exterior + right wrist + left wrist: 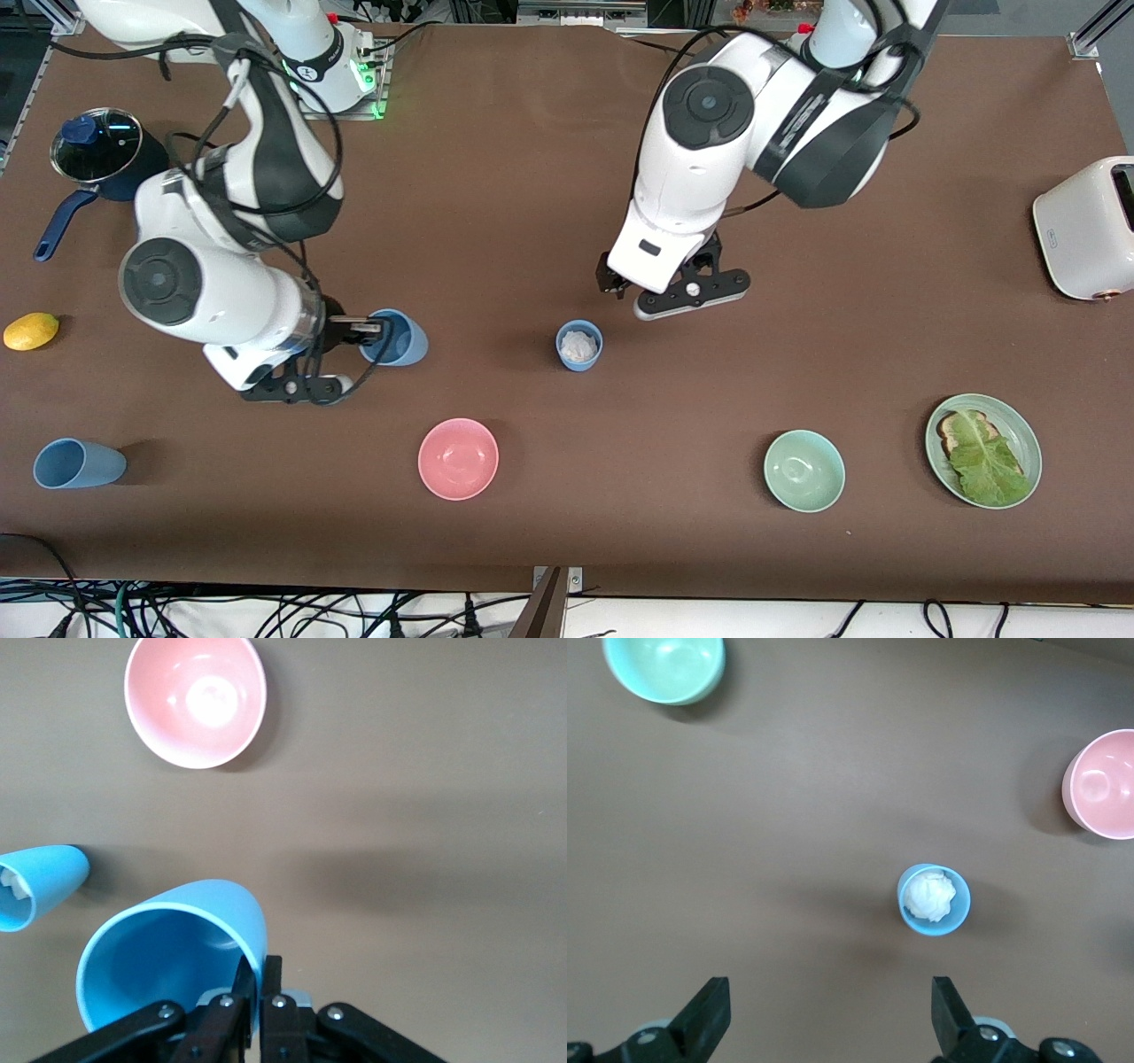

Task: Stack blue cups with both arms
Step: 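Carry the blue cup over the tissue cup while the left gripper withdraws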

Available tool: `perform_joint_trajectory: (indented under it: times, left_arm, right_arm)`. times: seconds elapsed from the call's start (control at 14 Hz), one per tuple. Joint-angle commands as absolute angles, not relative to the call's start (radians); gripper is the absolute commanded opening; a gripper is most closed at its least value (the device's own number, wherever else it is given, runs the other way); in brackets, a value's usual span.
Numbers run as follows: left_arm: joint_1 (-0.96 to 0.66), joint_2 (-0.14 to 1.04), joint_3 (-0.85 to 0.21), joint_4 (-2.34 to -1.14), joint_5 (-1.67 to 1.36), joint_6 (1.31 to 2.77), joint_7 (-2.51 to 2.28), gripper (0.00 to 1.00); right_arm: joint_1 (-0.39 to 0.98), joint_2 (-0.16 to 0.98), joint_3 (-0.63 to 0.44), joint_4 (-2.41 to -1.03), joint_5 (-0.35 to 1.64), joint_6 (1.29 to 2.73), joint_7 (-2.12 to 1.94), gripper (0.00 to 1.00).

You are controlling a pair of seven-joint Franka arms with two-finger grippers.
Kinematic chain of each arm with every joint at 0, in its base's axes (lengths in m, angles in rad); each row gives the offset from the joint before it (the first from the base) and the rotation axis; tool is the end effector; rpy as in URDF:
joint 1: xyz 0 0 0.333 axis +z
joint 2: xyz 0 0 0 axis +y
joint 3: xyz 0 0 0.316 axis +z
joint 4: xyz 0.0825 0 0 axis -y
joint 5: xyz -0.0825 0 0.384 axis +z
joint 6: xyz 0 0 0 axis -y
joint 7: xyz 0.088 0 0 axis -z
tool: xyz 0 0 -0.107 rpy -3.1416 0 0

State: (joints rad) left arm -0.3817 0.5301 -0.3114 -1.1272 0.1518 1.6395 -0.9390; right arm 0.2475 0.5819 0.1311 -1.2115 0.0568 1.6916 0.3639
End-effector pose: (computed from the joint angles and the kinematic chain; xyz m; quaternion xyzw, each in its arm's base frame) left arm 0.5853 -0.3919 0.5159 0.9904 0.1378 0.0000 0.0029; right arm 0.6674 0.2470 0.4350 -0.9967 0.0064 0.0684 0.0425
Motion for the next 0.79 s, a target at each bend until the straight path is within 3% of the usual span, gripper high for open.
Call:
perform_joint_trajectory:
  times: [0.0,0.72]
  left_arm:
    - [-0.362,0.52,-0.307,-1.04,0.135,1.534,-0.907,1.0]
    - [-0.034,0.41,-0.301,-1.052,0.138,1.528,-0.652,1.0]
  right_arm:
    - [0.297,0.574,0.13,-1.198,0.054,1.678,0.475,0.0]
    - [0.557,0.61,0.127,-1.198,-0.011,1.824,0.922,0.0]
